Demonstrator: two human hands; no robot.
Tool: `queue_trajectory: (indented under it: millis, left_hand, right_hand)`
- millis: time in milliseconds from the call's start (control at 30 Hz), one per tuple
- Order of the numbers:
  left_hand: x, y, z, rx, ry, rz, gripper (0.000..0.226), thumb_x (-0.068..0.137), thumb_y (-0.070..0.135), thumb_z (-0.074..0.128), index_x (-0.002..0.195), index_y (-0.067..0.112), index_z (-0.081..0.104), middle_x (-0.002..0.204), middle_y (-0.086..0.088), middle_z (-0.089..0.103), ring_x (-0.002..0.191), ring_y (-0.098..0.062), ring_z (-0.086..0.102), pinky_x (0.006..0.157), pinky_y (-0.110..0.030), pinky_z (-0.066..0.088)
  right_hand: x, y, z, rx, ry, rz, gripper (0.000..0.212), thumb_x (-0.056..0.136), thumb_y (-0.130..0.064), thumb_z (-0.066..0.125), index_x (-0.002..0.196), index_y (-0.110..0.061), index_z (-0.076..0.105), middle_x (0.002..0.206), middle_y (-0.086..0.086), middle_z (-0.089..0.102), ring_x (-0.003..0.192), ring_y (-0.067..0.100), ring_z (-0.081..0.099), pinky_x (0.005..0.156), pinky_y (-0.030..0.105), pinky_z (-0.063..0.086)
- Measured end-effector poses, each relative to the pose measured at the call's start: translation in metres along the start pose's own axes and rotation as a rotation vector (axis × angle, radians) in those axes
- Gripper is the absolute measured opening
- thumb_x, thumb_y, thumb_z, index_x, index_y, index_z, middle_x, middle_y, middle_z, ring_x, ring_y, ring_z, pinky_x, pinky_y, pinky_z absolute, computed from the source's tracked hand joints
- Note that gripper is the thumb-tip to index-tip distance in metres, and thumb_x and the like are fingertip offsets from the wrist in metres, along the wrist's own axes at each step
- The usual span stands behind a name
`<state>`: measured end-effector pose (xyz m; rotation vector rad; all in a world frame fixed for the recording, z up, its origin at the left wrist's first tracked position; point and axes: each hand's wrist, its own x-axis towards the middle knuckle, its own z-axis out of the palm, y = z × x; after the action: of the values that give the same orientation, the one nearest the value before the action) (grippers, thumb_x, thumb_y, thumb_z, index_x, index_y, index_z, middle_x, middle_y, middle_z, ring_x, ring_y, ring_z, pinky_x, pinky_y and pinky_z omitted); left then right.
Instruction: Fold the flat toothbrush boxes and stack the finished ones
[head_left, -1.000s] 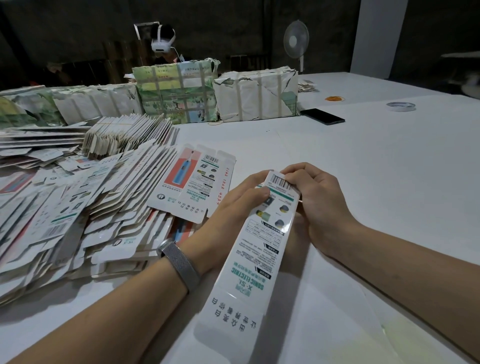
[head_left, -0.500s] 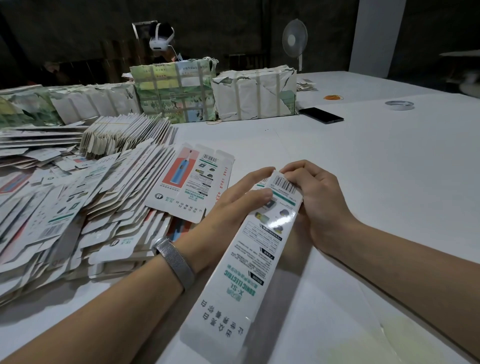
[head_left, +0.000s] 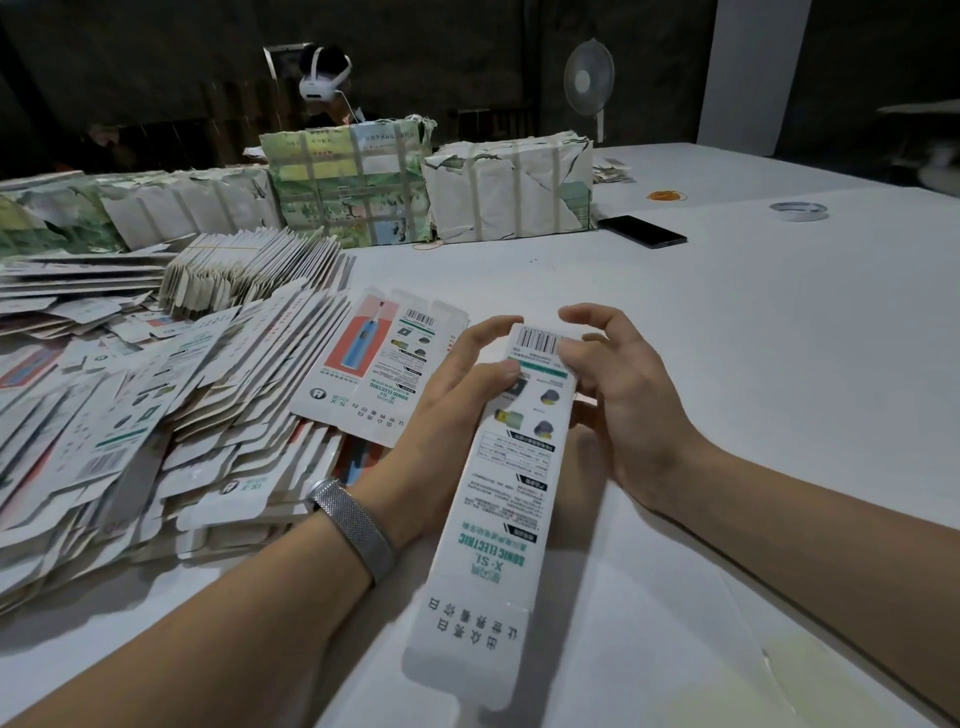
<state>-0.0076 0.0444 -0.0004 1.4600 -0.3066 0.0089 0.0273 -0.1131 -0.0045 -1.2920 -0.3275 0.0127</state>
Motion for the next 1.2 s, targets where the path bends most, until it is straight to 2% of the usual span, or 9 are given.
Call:
queue_trajectory:
  millis: [167,333,533,633,800,967,1033,1100,1200]
  left_hand:
    - [-0.001,-0.001,0.004,-0.044,0.017,0.006,0.030,0.104,0.014,0.043,0.128,0.030,0.051,0.097,-0.003,0.078,0.078,-0.014,0.074,0.064,-0.023,0.057]
    - [-0.001,-0.002,0.004,-0.025,0.030,0.000,0.028,0.105,0.018,0.044,0.125,0.036,0.053,0.095,-0.002,0.078,0.077,-0.014,0.073,0.063,-0.025,0.057]
    - [-0.001,-0.004,0.003,-0.005,0.046,-0.012,0.032,0.098,0.031,0.055,0.129,0.038,0.052,0.099,-0.005,0.078,0.081,-0.018,0.073,0.067,-0.029,0.059]
    - [-0.001,-0.003,0.005,-0.034,0.051,-0.013,0.039,0.090,0.034,0.056,0.129,0.038,0.051,0.101,-0.008,0.077,0.083,-0.021,0.073,0.069,-0.031,0.059]
    - [-0.002,-0.003,0.006,-0.049,0.054,-0.004,0.035,0.097,0.030,0.054,0.132,0.035,0.050,0.103,-0.008,0.077,0.086,-0.022,0.072,0.073,-0.032,0.061]
    - [-0.001,-0.003,0.006,-0.088,0.068,-0.021,0.036,0.094,0.037,0.059,0.129,0.041,0.051,0.103,-0.009,0.077,0.083,-0.023,0.073,0.068,-0.034,0.061]
    - [-0.001,-0.005,0.005,-0.117,0.104,-0.020,0.035,0.092,0.040,0.060,0.126,0.045,0.052,0.104,-0.009,0.077,0.079,-0.023,0.073,0.063,-0.035,0.061]
    - [-0.001,-0.006,0.005,-0.141,0.136,-0.016,0.036,0.091,0.042,0.065,0.124,0.047,0.050,0.103,-0.010,0.077,0.073,-0.024,0.073,0.058,-0.034,0.059]
    - [0.000,-0.008,0.007,-0.168,0.160,-0.002,0.053,0.085,0.044,0.072,0.128,0.045,0.040,0.088,-0.011,0.077,0.060,-0.022,0.071,0.049,-0.029,0.055]
  right_hand:
    - [0.002,0.002,0.000,0.025,-0.008,-0.007,0.027,0.080,-0.026,0.065,0.106,-0.029,0.056,0.079,-0.002,0.068,0.070,0.018,0.067,0.066,0.039,0.051]
    - [0.002,0.003,-0.001,0.034,0.030,-0.018,0.009,0.096,-0.012,0.063,0.102,-0.017,0.059,0.078,-0.004,0.067,0.072,0.018,0.071,0.066,0.039,0.053]
    - [0.003,0.003,-0.004,0.085,0.064,0.023,0.006,0.091,-0.011,0.069,0.092,-0.013,0.064,0.080,0.005,0.068,0.074,0.024,0.071,0.076,0.048,0.049]
    - [0.002,0.002,-0.003,0.094,0.054,0.029,0.010,0.092,-0.013,0.069,0.098,-0.015,0.061,0.080,0.002,0.071,0.073,0.022,0.071,0.073,0.046,0.051]
    - [0.002,0.000,-0.003,0.106,0.063,0.040,0.010,0.088,-0.015,0.071,0.094,-0.015,0.063,0.080,0.003,0.072,0.070,0.020,0.071,0.064,0.036,0.051]
    - [-0.001,-0.001,0.000,-0.060,0.081,-0.009,0.011,0.093,-0.021,0.068,0.103,-0.025,0.064,0.107,0.009,0.068,0.084,0.032,0.073,0.070,0.055,0.058]
    - [-0.002,-0.002,0.000,-0.217,0.078,-0.067,0.014,0.092,-0.025,0.069,0.104,-0.032,0.065,0.113,0.005,0.062,0.091,0.033,0.070,0.063,0.044,0.060]
    - [-0.004,-0.007,-0.001,-0.422,0.045,-0.154,0.018,0.088,-0.032,0.074,0.105,-0.032,0.068,0.109,-0.004,0.061,0.088,0.018,0.066,0.061,0.028,0.053]
    - [-0.005,-0.024,-0.005,-0.741,-0.122,-0.156,0.050,0.073,-0.056,0.077,0.118,-0.037,0.067,0.105,-0.015,0.059,0.083,0.005,0.060,0.071,0.016,0.048]
